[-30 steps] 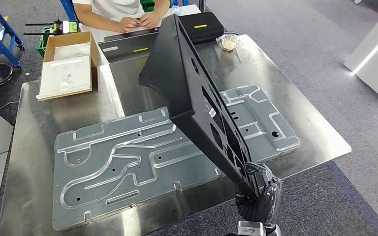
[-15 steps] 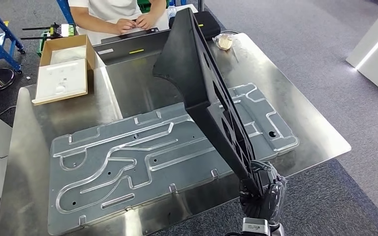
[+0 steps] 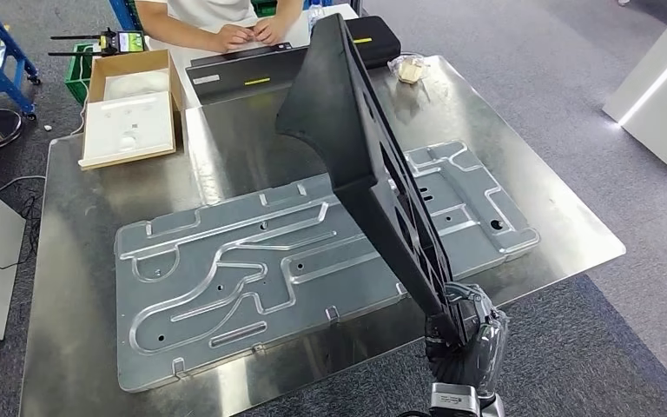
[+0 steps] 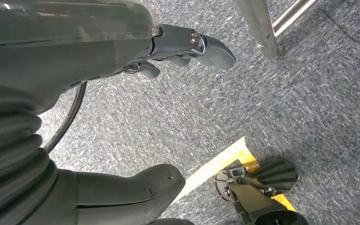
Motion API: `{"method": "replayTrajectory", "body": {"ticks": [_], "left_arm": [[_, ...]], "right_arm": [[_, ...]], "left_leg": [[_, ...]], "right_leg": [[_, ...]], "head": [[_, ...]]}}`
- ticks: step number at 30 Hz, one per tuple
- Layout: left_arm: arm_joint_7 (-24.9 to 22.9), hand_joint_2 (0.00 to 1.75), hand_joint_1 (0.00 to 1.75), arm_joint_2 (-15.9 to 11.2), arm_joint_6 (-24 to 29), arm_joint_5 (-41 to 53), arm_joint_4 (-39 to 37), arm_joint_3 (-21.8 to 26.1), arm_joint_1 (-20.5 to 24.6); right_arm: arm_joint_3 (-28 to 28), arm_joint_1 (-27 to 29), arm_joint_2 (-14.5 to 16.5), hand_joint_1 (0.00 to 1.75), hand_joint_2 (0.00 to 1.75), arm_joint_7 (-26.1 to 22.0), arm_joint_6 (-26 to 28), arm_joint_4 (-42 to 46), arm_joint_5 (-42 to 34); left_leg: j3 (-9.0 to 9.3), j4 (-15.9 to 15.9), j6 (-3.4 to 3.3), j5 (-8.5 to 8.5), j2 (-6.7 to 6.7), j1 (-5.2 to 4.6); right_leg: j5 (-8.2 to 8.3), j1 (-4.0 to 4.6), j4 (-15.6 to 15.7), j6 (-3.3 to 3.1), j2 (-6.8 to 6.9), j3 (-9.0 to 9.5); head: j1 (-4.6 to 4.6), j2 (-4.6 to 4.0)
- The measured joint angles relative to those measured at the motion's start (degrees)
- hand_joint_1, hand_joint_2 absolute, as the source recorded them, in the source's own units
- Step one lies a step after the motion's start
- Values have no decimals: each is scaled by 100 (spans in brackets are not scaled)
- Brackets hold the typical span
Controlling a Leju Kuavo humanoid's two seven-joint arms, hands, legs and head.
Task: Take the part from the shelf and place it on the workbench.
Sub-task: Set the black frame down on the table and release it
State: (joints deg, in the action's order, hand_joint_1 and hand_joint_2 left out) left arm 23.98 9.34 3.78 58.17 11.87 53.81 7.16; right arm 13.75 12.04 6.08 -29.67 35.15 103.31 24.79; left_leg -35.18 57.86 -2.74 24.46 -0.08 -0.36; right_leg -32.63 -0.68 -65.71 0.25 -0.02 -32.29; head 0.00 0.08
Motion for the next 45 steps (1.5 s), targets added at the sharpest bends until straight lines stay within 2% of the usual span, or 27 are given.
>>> {"method": "replayTrajectory", "body": {"ticks": [2, 4, 6, 8, 10, 11, 12, 13, 15, 17, 18, 21, 22, 24, 26, 27, 28, 29, 31, 33, 36, 38, 41, 42, 43, 44, 45], "left_arm": [[5, 175, 0, 16, 10, 8, 0, 1, 7], [20, 175, 0, 21, 16, 19, 0, 2, 17], [32, 175, 0, 15, 19, 29, 0, 2, 24], [34, 175, 0, 10, 21, 33, 0, 2, 23], [33, 175, 0, 11, 23, 37, 0, 2, 18], [33, 175, 0, 10, 26, 40, 0, 2, 15], [33, 175, 0, 7, 29, 42, 0, 2, 12], [33, 175, 0, 4, 33, 43, 0, 2, 11], [33, 175, 0, -5, 40, 45, 0, 2, 13], [33, 175, 0, -11, 44, 46, 0, 2, 19], [33, 175, 0, -12, 44, 47, 0, 2, 19], [33, 175, 0, -11, 44, 54, 0, 2, 16], [33, 175, 0, -11, 44, 56, 0, 2, 18], [32, 175, 0, -14, 44, 65, 0, 2, 25], [19, 175, 0, -16, 41, 96, 0, 1, 34], [4, 175, 0, -16, 34, 118, 0, -2, 39], [-14, 175, 0, -16, 25, 145, 0, -9, 47], [-36, 175, 0, -13, 12, 168, 0, -20, 59], [-71, 175, 0, 6, -16, 216, 0, -48, 101], [-104, 175, 0, 27, -44, 251, 0, -70, 163], [-146, 175, 0, 35, -58, 285, 0, -99, 220], [-172, 175, 0, 36, -58, 296, 0, -128, 237], [-205, 175, 0, 39, -62, 309, 0, -178, 253], [-218, 175, 0, 40, -65, 318, 0, -191, 253], [-229, 175, 0, 40, -69, 330, 0, -202, 256], [-240, 175, 0, 40, -73, 341, 0, -211, 266], [-248, 175, 0, 40, -75, 351, 0, -218, 281]], "right_arm": [[-5, -13, 0, 175, 175, -3, 0, 5, 0], [-12, -20, 1, 175, 175, -7, -1, 14, -1], [-17, -20, 5, 175, 175, -10, -3, 18, -3], [-18, -20, 23, 175, 175, -18, -7, 18, -10], [-19, -17, 42, 175, 175, -25, -8, 18, -31], [-20, -15, 45, 175, 175, -27, -9, 18, -42], [-20, -13, 46, 175, 175, -28, -9, 18, -50], [-20, -12, 46, 175, 175, -29, -8, 18, -55], [-22, -11, 46, 175, 175, -30, -4, 18, -60], [-39, -16, 46, 175, 175, -29, 8, 18, -69], [-60, -19, 46, 175, 175, -27, 16, 18, -73], [-164, -35, 46, 175, 175, -15, 38, 18, -87], [-200, -44, 46, 175, 175, -10, 43, 18, -92], [-269, -69, 43, 175, 175, 9, 58, 16, -79], [-368, -128, 26, 175, 175, 98, 103, -11, 36], [-453, -201, -2, 175, 175, 200, 139, -59, 164], [-559, -313, -44, 175, 175, 325, 172, -132, 321], [-686, -465, -106, 175, 175, 474, 200, -235, 507], [-962, -866, -288, 175, 175, 742, 219, -532, 859], [-1267, -1315, -519, 175, 175, 922, 224, -907, 1147], [-1671, -1916, -862, 175, 175, 1082, 215, -1479, 1485], [-1860, -2296, -1074, 175, 175, 1203, 206, -1844, 1719], [-2017, -2745, -1334, 175, 175, 1362, 203, -2312, 2062], [-2043, -2866, -1413, 175, 175, 1424, 205, -2465, 2205], [-2065, -2987, -1496, 175, 175, 1488, 208, -2629, 2357], [-2083, -3106, -1579, 175, 175, 1543, 210, -2784, 2504], [-2095, -3232, -1663, 175, 175, 1594, 213, -2931, 2647]], "left_leg": [[-24, 25, 34, -35, 0, -21], [-29, 26, 97, -78, 7, -20], [-43, 36, 163, -83, 8, -18], [-188, 383, 233, 190, 0, 1], [-460, 1116, 308, 638, -4, 53], [-569, 1444, 343, 776, -3, 80], [-601, 1605, 374, 805, -1, 104], [-533, 1558, 403, 726, 1, 128], [-133, 889, 439, 377, 7, 168], [244, 248, 419, 220, 3, 159], [318, 102, 386, 233, 1, 145], [325, 11, 241, 268, -1, 131], [330, -10, 189, 259, 2, 140], [338, -42, 107, 239, 10, 150], [329, -39, 72, 240, 12, 126], [329, -35, 66, 242, 11, 111], [331, -29, 63, 243, 10, 96], [338, -24, 61, 245, 9, 81], [343, -10, 63, 249, 7, 49], [309, 7, 89, 240, 2, 30], [263, 18, 165, 226, 0, 35], [155, 244, 224, 383, -3, 38], [-331, 1247, 293, 857, -2, 79], [-456, 1495, 306, 907, -1, 89], [-495, 1549, 311, 846, -1, 95], [-432, 1385, 303, 684, -1, 97], [-279, 1031, 280, 456, 0, 94]], "right_leg": [[139, 66, 630, -86, 24, 385], [167, 99, 790, -120, 44, 444], [231, 66, 856, -162, 48, 440], [306, 19, 913, -211, 63, 419], [341, 11, 918, -233, 78, 373], [349, 7, 908, -229, 82, 353], [352, 0, 893, -222, 85, 336], [350, -11, 874, -210, 84, 325], [322, -40, 830, -164, 80, 322], [296, -48, 790, -90, 76, 301], [291, -43, 777, -55, 75, 290], [279, -39, 766, 49, 72, 287], [215, -44, 689, 76, 69, 256], [-75, -57, 180, 103, 56, 14], [-371, -56, -579, 115, 44, -387], [-389, -56, -804, 116, 39, -529], [-288, -54, -817, 106, 36, -574], [-88, -48, -616, 84, 33, -518], [358, -10, 131, -1, 24, -231], [539, 32, 612, -60, 22, -63], [576, 27, 721, -85, 24, -68], [628, -17, 786, -122, 30, -56], [653, -29, 799, -148, 37, -72], [652, -25, 791, -148, 37, -77], [649, -23, 779, -145, 35, -81], [643, -21, 764, -138, 33, -81], [633, -20, 747, -125, 31, -80]], "head": [[0, 1], [0, 0], [0, 0], [4, 0], [7, 0], [7, 0], [6, 0], [7, 0], [7, 1], [7, 1], [6, 0], [4, 0], [3, 0], [2, 0], [2, 0], [2, 1], [2, 1], [2, 1], [2, 1], [2, 0], [3, 0], [4, 1], [5, 1], [5, 0], [5, 0], [5, 0], [5, 0]]}}
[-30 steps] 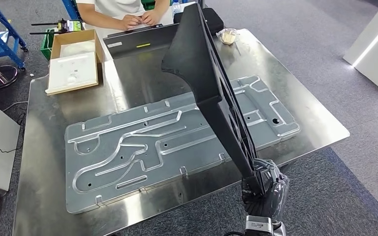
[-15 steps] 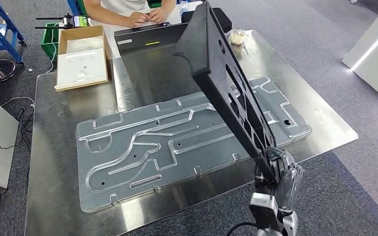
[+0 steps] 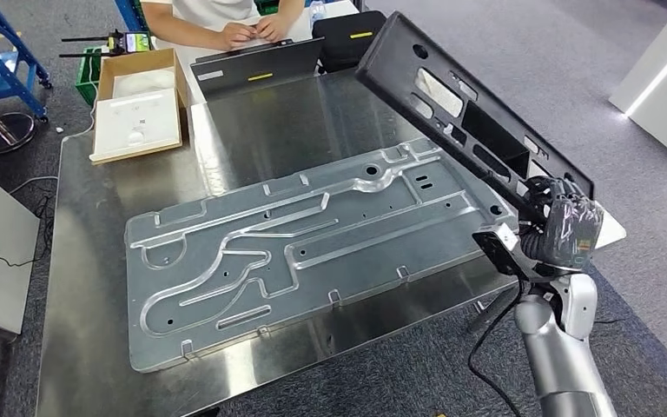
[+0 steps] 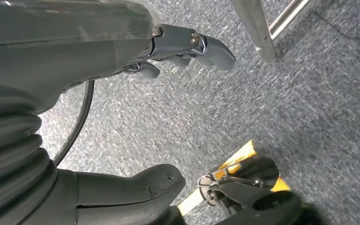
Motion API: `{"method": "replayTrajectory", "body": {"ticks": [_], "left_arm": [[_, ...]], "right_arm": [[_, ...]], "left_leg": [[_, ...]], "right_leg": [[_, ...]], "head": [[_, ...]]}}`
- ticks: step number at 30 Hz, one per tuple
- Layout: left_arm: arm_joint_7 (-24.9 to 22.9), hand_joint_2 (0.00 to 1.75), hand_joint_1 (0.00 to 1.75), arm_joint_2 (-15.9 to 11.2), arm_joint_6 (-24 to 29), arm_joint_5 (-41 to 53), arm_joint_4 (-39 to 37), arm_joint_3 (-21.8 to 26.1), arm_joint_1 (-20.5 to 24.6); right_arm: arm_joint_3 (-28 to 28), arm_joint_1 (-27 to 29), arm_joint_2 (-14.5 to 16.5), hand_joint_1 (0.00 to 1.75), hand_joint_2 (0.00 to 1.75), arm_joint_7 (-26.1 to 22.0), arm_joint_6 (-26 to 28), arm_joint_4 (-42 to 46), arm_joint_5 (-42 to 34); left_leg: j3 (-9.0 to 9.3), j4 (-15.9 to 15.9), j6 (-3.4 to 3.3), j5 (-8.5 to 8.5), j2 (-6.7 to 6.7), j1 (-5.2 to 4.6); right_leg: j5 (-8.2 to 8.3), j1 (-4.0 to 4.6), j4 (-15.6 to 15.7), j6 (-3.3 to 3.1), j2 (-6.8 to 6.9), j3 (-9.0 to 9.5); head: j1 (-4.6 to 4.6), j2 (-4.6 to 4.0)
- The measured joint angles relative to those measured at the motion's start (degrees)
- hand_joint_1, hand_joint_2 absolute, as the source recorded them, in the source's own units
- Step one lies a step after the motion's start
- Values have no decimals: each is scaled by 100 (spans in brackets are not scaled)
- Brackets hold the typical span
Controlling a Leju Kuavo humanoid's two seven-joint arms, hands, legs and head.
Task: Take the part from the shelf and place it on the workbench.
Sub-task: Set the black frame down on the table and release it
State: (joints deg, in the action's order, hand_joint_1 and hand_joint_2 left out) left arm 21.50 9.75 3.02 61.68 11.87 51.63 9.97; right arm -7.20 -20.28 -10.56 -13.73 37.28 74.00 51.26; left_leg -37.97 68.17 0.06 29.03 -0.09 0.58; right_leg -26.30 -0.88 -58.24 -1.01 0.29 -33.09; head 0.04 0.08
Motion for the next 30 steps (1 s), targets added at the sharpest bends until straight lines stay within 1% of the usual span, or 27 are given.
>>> {"method": "replayTrajectory", "body": {"ticks": [1, 2, 3, 5, 7, 8, 9, 11, 12, 13, 14, 15, 16, 17, 18, 19, 20, 21, 22, 23, 24, 25, 26, 27, 28, 29, 30], "left_arm": [[-6, 175, 0, 0, -4, 8, 0, -6, 20], [-15, 175, 0, 1, -8, 15, 0, -15, 42], [-27, 175, 0, 3, -14, 27, 0, -26, 61], [-46, 175, 0, 13, -24, 48, 0, -58, 87], [-51, 175, 0, 26, -31, 54, 0, -92, 100], [-51, 175, 0, 31, -33, 54, 0, -109, 109], [-51, 175, 0, 34, -36, 54, 0, -121, 117], [-52, 175, 0, 42, -42, 55, 0, -134, 130], [-55, 175, 0, 46, -49, 56, 0, -138, 130], [-57, 175, 0, 50, -60, 57, 0, -141, 129], [-62, 175, 0, 56, -74, 62, 0, -146, 130], [-64, 175, 0, 62, -90, 68, 0, -154, 133], [-65, 175, 0, 68, -106, 77, 0, -165, 139], [-61, 175, 0, 74, -119, 87, 0, -178, 152], [-54, 175, 0, 77, -129, 95, 0, -191, 166], [-45, 175, 0, 80, -141, 102, 0, -206, 179], [-35, 175, 0, 82, -152, 108, 0, -221, 189], [-25, 175, 0, 84, -167, 114, 0, -236, 192], [-11, 175, 0, 85, -184, 124, 0, -252, 193], [7, 175, 0, 85, -200, 138, 0, -266, 196], [26, 175, 0, 86, -213, 154, 0, -277, 200], [40, 175, 0, 86, -222, 171, 0, -287, 203], [51, 175, 0, 87, -226, 184, 0, -300, 204], [56, 175, 0, 88, -230, 195, 0, -313, 203], [61, 175, 0, 90, -236, 207, 0, -330, 202], [69, 175, 0, 92, -245, 220, 0, -351, 202], [81, 175, 0, 95, -256, 236, 0, -374, 206]], "right_arm": [[-8, -137, -88, 175, 175, 47, -1, -146, 148], [-11, -298, -181, 175, 175, 97, -12, -303, 318], [-13, -484, -280, 175, 175, 150, -37, -471, 501], [-11, -844, -480, 175, 175, 230, -107, -799, 815], [-8, -1093, -636, 175, 175, 263, -145, -1020, 957], [-5, -1187, -696, 175, 175, 272, -148, -1106, 983], [-2, -1259, -740, 175, 175, 278, -148, -1183, 997], [8, -1356, -803, 175, 175, 297, -158, -1324, 1045], [22, -1392, -829, 175, 175, 309, -193, -1393, 1097], [56, -1442, -858, 175, 175, 319, -263, -1468, 1175], [110, -1521, -893, 175, 175, 325, -366, -1552, 1277], [181, -1623, -927, 175, 175, 317, -488, -1636, 1375], [279, -1754, -958, 175, 175, 297, -623, -1733, 1474], [395, -1889, -980, 175, 175, 271, -739, -1829, 1555], [517, -2007, -994, 175, 175, 247, -826, -1915, 1608], [644, -2110, -999, 175, 175, 232, -887, -1995, 1649], [759, -2180, -999, 175, 175, 226, -914, -2059, 1675], [856, -2230, -997, 175, 175, 213, -925, -2108, 1693], [947, -2272, -990, 175, 175, 184, -931, -2149, 1708], [1034, -2310, -973, 175, 175, 145, -934, -2180, 1720], [1128, -2342, -940, 175, 175, 100, -935, -2200, 1732], [1234, -2369, -888, 175, 175, 64, -938, -2211, 1748], [1353, -2390, -829, 175, 175, 40, -942, -2219, 1769], [1484, -2400, -762, 175, 175, 22, -949, -2224, 1793], [1631, -2403, -689, 175, 175, 6, -961, -2225, 1814], [1785, -2399, -618, 175, 175, -15, -978, -2221, 1829], [1936, -2391, -540, 175, 175, -36, -1004, -2203, 1836]], "left_leg": [[171, -379, -37, -170, 0, -12], [306, -696, -76, -281, 1, -26], [382, -890, -112, -329, 1, -42], [386, -982, -164, -333, -3, -65], [399, -1057, -233, -391, -8, -36], [412, -1100, -268, -420, -10, -17], [421, -1130, -295, -441, -11, -1], [417, -1134, -317, -445, -17, -6], [417, -1128, -318, -440, -20, -7], [417, -1118, -313, -433, -24, -7], [418, -1099, -300, -422, -28, -6], [418, -1076, -283, -406, -30, -4], [412, -1046, -256, -382, -29, -4], [399, -1009, -227, -361, -26, -10], [383, -985, -197, -349, -24, -18], [367, -971, -168, -345, -22, -25], [357, -969, -143, -353, -24, -32], [351, -973, -115, -352, -29, -32], [337, -944, -88, -322, -31, -28], [288, -831, -60, -239, -30, -24], [182, -594, -34, -97, -30, -17], [26, -251, -13, 78, -25, -9], [-161, 147, 0, 251, -24, -6], [-329, 489, 6, 364, -24, -3], [-424, 663, 2, 378, -24, -4], [-415, 616, -17, 284, -24, -8], [-292, 334, -55, 94, -24, -19]], "right_leg": [[-11, 7, -17, 19, 0, -3], [-16, 14, -34, 42, -1, -17], [-14, 18, -45, 71, -1, -39], [9, 17, -39, 142, 2, -75], [-28, 9, -67, 207, 8, -93], [-124, 6, -204, 228, 5, -154], [-275, -1, -457, 246, -2, -269], [-614, -9, -1197, 281, -15, -629], [-688, -17, -1482, 300, -16, -779], [-654, -28, -1585, 314, -17, -850], [-506, -44, -1454, 323, -16, -809], [-297, -62, -1149, 330, -15, -680], [-120, -76, -753, 332, -16, -496], [8, -71, -421, 322, -21, -347], [64, -60, -220, 303, -26, -260], [70, -42, -123, 277, -31, -224], [80, -23, -121, 243, -33, -240], [87, -29, -121, 207, -28, -245], [94, -37, -112, 168, -17, -241], [101, -45, -100, 123, -4, -236], [108, -53, -88, 83, 7, -230], [108, -45, -84, 51, 13, -229], [107, -36, -85, 30, 11, -231], [107, -22, -86, 21, 4, -232], [105, -8, -87, 15, -7, -230], [104, 9, -88, 13, -21, -225], [102, 28, -88, 9, -35, -215]], "head": [[0, 1], [0, 1], [0, 1], [1, 1], [-1, 1], [-3, 1], [-5, 1], [-7, 1], [-8, 1], [-7, 1], [-7, 1], [-8, 1], [-7, 1], [-7, 0], [-6, 0], [-5, 1], [-5, 1], [-5, 1], [-5, 1], [-4, 1], [-4, 1], [-4, 1], [-3, 1], [-4, 1], [-3, 1], [-3, 1], [-3, 1]]}}
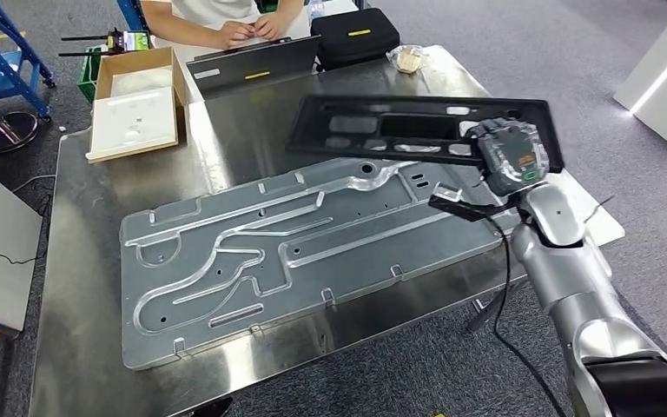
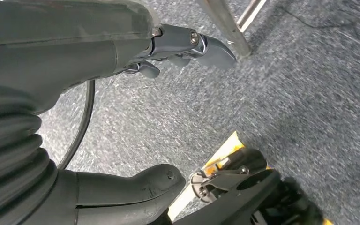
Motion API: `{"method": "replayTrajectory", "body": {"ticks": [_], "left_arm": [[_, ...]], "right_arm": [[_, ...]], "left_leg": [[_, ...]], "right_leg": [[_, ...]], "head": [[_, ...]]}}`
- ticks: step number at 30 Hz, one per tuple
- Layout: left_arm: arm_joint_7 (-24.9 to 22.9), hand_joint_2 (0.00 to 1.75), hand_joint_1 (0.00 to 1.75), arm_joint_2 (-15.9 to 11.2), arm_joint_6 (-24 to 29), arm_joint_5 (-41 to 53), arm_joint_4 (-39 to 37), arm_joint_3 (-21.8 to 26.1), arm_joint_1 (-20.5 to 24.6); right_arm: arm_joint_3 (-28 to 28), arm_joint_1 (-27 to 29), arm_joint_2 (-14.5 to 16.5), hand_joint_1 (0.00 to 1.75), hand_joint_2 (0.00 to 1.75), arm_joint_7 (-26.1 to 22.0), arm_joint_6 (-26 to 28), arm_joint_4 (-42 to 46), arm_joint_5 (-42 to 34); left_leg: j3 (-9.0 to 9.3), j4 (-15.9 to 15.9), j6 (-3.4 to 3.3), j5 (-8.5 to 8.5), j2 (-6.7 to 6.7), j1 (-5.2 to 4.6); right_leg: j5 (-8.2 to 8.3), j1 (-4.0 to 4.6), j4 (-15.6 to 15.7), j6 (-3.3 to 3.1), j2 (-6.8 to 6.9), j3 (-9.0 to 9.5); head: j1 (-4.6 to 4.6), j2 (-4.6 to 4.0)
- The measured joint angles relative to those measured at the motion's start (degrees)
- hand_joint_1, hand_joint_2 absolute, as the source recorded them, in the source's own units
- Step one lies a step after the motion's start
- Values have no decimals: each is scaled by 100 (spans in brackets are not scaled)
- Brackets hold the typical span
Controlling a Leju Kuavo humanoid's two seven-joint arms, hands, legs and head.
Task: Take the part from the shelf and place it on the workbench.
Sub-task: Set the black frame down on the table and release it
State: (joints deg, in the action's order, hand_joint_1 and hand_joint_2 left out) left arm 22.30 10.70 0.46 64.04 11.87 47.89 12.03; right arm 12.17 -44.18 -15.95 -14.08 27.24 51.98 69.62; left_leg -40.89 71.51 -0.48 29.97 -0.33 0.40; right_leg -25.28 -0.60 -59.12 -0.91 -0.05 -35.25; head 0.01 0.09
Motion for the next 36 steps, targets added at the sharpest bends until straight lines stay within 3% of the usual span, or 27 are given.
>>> {"method": "replayTrajectory", "body": {"ticks": [2, 3, 6, 8, 9, 11, 13, 14, 15, 16, 18, 19, 22, 24, 26, 28, 29, 31, 33, 35, 36], "left_arm": [[40, 175, 0, 2, -24, 21, 0, -41, 18], [64, 175, 0, 4, -32, 26, 0, -55, 29], [109, 175, 0, 20, -54, 26, 0, -84, 32], [116, 175, 0, 34, -59, 26, 0, -103, 26], [118, 175, 0, 40, -59, 26, 0, -113, 27], [121, 175, 0, 44, -59, 26, 0, -133, 29], [133, 175, 0, 45, -63, 26, 0, -147, 24], [144, 175, 0, 46, -66, 26, 0, -152, 21], [159, 175, 0, 49, -67, 31, 0, -159, 19], [175, 175, 0, 55, -67, 39, 0, -168, 18], [203, 175, 0, 64, -55, 55, 0, -184, 23], [213, 175, 0, 67, -48, 59, 0, -188, 26], [226, 175, 0, 68, -2, 73, 0, -197, 30], [228, 87, 0, 69, 82, 113, 0, -219, 26], [259, 0, 0, 69, 118, 118, 0, -246, 20], [304, 0, 0, 69, 56, 45, 0, -259, 7], [316, 0, 0, 69, 14, 5, 0, -259, 1], [321, 0, 0, 69, -36, -40, 0, -258, -3], [322, 0, 0, 67, -50, -62, 0, -258, -1], [321, 0, 0, 65, -44, -78, 0, -258, -2], [321, 0, 0, 64, -39, -86, 0, -258, -5]], "right_arm": [[288, 9, 147, 175, 175, -21, -52, 72, -1], [416, 8, 205, 175, 175, -15, -76, 117, -4], [708, 4, 304, 175, 175, 3, -120, 220, -13], [812, 0, 332, 175, 175, 4, -134, 274, -19], [847, -9, 336, 175, 175, 8, -138, 293, -25], [897, -17, 338, 175, 175, 13, -143, 310, -46], [950, -4, 345, 175, 175, -10, -146, 313, -75], [989, 4, 357, 175, 175, -31, -151, 324, -92], [1032, 9, 377, 175, 175, -56, -164, 353, -111], [1081, 10, 404, 175, 175, -77, -188, 402, -131], [1193, 13, 467, 175, 175, -104, -270, 541, -179], [1261, 23, 501, 131, 175, -108, -314, 614, -205], [1465, 77, 593, 0, 175, -110, -398, 810, -281], [1584, 87, 640, 0, 175, -113, -441, 928, -334], [1716, 112, 691, 0, 175, -106, -491, 1013, -362], [1855, 176, 751, 0, 175, -95, -532, 1069, -373], [1919, 214, 780, 0, 175, -93, -539, 1092, -384], [2013, 263, 829, 0, 175, -85, -539, 1130, -411], [2058, 273, 853, 0, 175, -69, -523, 1157, -442], [2094, 275, 868, 0, 175, -52, -504, 1174, -468], [2113, 278, 872, 0, 175, -46, -497, 1178, -480]], "left_leg": [[378, -821, -119, -375, 9, -42], [517, -1116, -163, -472, 17, -64], [605, -1321, -194, -503, 17, -80], [631, -1394, -220, -550, 11, -46], [644, -1430, -237, -573, 12, -26], [646, -1446, -256, -587, 14, -17], [642, -1436, -251, -580, 9, -21], [641, -1424, -243, -572, 6, -20], [640, -1406, -230, -558, 3, -18], [640, -1378, -211, -538, 1, -16], [624, -1321, -157, -493, 4, -30], [617, -1303, -128, -481, 8, -35], [604, -1294, -45, -468, 13, -30], [515, -1087, 16, -308, 12, -22], [238, -450, 65, 36, 13, -6], [-74, 228, 89, 281, 14, 7], [-126, 327, 90, 262, 14, 9], [63, -94, 69, -36, 14, 10], [437, -892, 27, -351, 13, -2], [620, -1285, -14, -449, 5, -26], [625, -1293, -32, -453, 2, -39]], "right_leg": [[-8, 37, -2, -2, -11, 11], [-11, 46, -3, 8, -7, 9], [-9, 46, 12, 81, 20, 6], [-102, 45, -94, 136, 25, -29], [-227, 41, -280, 161, 21, -110], [-582, 12, -957, 198, 13, -426], [-740, -15, -1496, 233, 13, -700], [-670, -26, -1503, 243, 14, -717], [-497, -34, -1280, 246, 16, -618], [-285, -41, -903, 239, 16, -440], [-42, -23, -248, 202, 12, -119], [-17, -10, -92, 177, 7, -47], [-21, 9, -34, 85, 2, -36], [-4, -13, 1, 10, 18, -15], [0, -16, 14, -39, 29, -4], [-4, -9, 8, -54, 25, -5], [-6, -8, 4, -56, 18, -4], [-14, -8, -8, -48, 7, 4], [-25, 0, -18, -20, 4, 5], [-21, 12, -16, 29, 3, -5], [-11, 17, -5, 60, 3, -6]], "head": [[-1, -1], [0, -1], [-1, -1], [-2, -1], [-3, -1], [-4, 0], [-4, 0], [-5, 0], [-5, 0], [-5, 0], [-4, -1], [-3, -1], [-2, 0], [-2, 0], [-1, 0], [-1, 0], [-1, 0], [-1, 0], [-1, 0], [-2, 0], [-2, -1]]}}
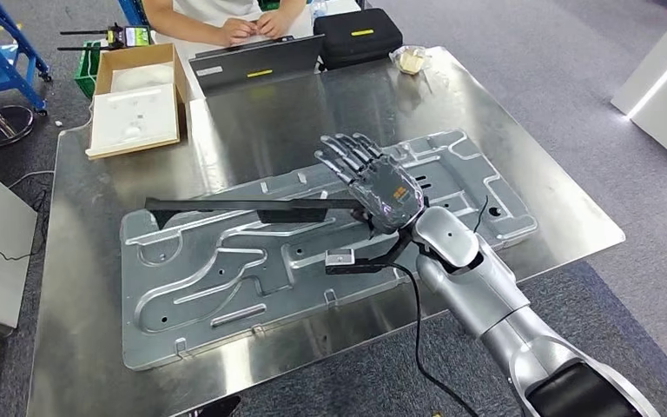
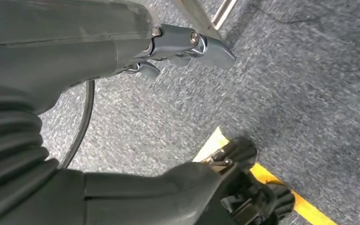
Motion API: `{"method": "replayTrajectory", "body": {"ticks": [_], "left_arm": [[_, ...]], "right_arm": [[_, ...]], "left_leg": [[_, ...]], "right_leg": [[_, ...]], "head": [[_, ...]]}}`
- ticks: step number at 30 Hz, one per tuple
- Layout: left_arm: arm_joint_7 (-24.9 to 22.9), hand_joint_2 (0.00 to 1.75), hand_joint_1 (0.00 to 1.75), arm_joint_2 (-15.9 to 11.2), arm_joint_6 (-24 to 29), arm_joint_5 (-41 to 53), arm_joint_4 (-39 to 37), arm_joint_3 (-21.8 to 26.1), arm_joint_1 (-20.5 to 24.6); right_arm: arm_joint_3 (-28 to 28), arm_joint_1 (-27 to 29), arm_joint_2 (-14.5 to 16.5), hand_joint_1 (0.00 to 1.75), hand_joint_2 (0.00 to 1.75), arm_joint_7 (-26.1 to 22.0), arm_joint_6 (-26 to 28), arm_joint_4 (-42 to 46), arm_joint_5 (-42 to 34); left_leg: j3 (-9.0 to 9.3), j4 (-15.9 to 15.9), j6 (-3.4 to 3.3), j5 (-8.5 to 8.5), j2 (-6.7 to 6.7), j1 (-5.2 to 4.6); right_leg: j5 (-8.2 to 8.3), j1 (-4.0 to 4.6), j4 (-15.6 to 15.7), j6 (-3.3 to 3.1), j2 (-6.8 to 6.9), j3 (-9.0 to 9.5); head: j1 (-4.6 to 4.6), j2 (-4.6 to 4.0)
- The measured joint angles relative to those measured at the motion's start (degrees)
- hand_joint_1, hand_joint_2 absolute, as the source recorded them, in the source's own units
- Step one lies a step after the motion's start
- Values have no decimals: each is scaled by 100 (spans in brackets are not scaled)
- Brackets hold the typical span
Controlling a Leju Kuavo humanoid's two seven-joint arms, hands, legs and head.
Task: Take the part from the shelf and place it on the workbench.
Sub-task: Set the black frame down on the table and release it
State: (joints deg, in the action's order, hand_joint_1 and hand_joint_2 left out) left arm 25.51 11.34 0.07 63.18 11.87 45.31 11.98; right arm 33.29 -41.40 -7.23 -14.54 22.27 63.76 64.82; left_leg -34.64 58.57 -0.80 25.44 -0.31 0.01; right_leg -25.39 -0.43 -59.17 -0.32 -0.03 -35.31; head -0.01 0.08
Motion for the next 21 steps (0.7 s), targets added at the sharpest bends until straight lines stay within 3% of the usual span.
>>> {"method": "replayTrajectory", "body": {"ticks": [3, 5, 7, 8, 9, 10, 12, 14, 18, 19, 21], "left_arm": [[5, 0, 0, -3, 11, -12, 0, 2, -8], [14, 0, 0, -5, 13, -15, 0, 2, -6], [19, 0, 0, -7, 13, -19, 0, 3, -9], [19, 0, 0, -7, 13, -19, 0, 3, -15], [19, 0, 0, -8, 13, -19, 0, 4, -20], [19, 0, 0, -8, 13, -19, 0, 4, -25], [19, 0, 0, -8, 13, -19, 0, 4, -29], [19, 0, 0, -8, 13, -19, 0, 5, -30], [18, 0, 0, -14, 16, -19, 0, 7, -36], [18, 0, 0, -17, 18, -19, 0, 7, -37], [18, 0, 0, -23, 22, -18, 0, 7, -42]], "right_arm": [[37, 9, 5, 0, 175, 14, 19, 35, -46], [41, 17, 4, 0, 175, 21, 37, 62, -71], [51, 60, 4, 0, 175, 23, 46, 67, -81], [59, 91, 4, 0, 175, 23, 46, 66, -82], [66, 113, 4, 0, 175, 22, 46, 67, -83], [70, 124, 4, 0, 175, 22, 46, 69, -83], [71, 118, 4, 0, 175, 23, 48, 84, -86], [71, 110, 5, 0, 175, 23, 52, 100, -90], [71, 124, -1, 0, 175, 25, 77, 122, -122], [71, 125, -1, 0, 175, 26, 84, 130, -133], [71, 140, 4, 0, 175, 27, 98, 142, -148]], "left_leg": [[26, -75, -97, -56, 3, 36], [49, -125, -148, -87, 12, 54], [44, -125, -162, -90, 14, 45], [42, -119, -163, -88, 11, 40], [40, -112, -165, -87, 7, 35], [40, -103, -165, -84, 0, 29], [37, -85, -155, -73, -8, 11], [20, -66, -120, -65, -7, -11], [-15, -4, -12, -1, -1, -15], [-78, 147, 18, 107, -1, -12], [-363, 798, 72, 467, -1, 10]], "right_leg": [[-66, 2, -58, 88, 1, -13], [-369, -4, -544, 128, 1, -226], [-707, -7, -1306, 153, 2, -585], [-750, -9, -1528, 157, 2, -693], [-683, -10, -1537, 150, 2, -697], [-519, -9, -1311, 132, 2, -586], [-161, 9, -523, 63, 5, -192], [-17, 41, -30, 12, 9, 34], [22, 17, 83, -61, 12, 64], [38, -4, 109, -92, 16, 76], [50, -17, 128, -130, 23, 84]], "head": [[0, 0], [-2, 1], [-2, 1], [-2, 1], [-2, 1], [-2, 1], [-2, 1], [-1, 1], [-2, 1], [-1, 1], [0, 1]]}}
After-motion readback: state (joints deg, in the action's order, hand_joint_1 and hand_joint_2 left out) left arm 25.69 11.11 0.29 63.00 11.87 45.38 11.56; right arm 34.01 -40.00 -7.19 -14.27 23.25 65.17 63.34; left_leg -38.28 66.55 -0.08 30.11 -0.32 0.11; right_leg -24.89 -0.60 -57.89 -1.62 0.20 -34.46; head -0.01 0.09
